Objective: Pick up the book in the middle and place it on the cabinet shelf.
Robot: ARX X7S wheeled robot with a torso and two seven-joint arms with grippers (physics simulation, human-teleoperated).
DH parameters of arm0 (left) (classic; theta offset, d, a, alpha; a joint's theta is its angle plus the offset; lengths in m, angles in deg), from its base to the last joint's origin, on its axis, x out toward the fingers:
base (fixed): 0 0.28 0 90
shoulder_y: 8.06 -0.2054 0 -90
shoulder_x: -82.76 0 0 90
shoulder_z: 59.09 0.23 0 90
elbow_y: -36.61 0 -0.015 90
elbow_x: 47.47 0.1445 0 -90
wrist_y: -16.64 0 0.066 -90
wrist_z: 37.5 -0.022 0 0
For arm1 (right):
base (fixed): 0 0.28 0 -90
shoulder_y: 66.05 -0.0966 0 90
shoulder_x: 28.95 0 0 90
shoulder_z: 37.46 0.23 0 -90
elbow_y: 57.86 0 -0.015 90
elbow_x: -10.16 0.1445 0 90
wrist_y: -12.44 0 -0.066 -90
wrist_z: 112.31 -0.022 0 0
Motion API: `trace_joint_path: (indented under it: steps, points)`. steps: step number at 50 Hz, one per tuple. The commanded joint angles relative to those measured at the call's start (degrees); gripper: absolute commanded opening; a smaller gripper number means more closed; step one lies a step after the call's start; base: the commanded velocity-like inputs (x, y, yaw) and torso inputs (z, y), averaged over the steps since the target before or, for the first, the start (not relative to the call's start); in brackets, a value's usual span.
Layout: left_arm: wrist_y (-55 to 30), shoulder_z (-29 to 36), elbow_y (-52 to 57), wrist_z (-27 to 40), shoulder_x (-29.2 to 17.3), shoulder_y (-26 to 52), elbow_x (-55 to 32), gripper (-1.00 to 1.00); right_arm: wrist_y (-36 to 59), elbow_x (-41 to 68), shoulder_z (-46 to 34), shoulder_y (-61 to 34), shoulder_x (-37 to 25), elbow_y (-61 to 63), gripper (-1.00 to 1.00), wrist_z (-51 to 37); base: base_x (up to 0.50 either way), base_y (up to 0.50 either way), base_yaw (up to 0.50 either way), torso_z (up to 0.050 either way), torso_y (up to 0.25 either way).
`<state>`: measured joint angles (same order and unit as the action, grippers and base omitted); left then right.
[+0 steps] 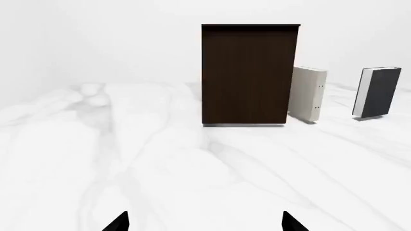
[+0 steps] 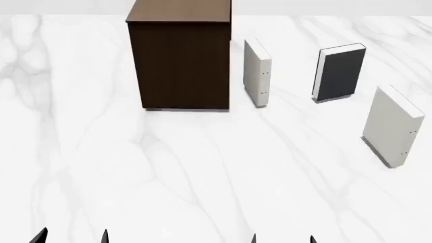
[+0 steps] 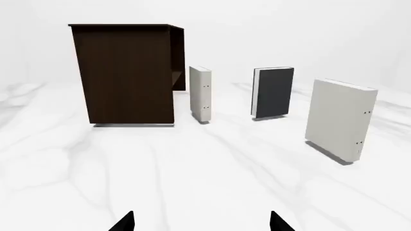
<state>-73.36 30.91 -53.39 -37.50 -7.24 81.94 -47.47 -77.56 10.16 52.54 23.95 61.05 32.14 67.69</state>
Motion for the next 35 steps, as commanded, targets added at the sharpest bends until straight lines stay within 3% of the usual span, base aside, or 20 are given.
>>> trace_joint_path:
  steps: [1,24,35]
  points:
    - [0.1,1.1,0.0,1.2,-0.9,0.0,-0.8,1.0,-0.2,0.7,-1.1,-0.3,-0.9,-0.5,1.0,-1.3,0.0,0.0,0.0,0.0,0.0]
    - [2.2,5.7,1.7,4.7,-4.2,-0.7,-2.0,1.0,0.4,4.0,-4.1,0.6,-3.7,2.6,1.0,-5.2,0.0,0.0,0.0,0.0,0.0]
    - [-4.9,6.5,17.8,6.4,-5.6,-2.5,-1.6,1.0,6.0,6.9,-4.8,1.4,-4.6,15.2,1.0,-6.6,0.0,0.0,0.0,0.0,0.0]
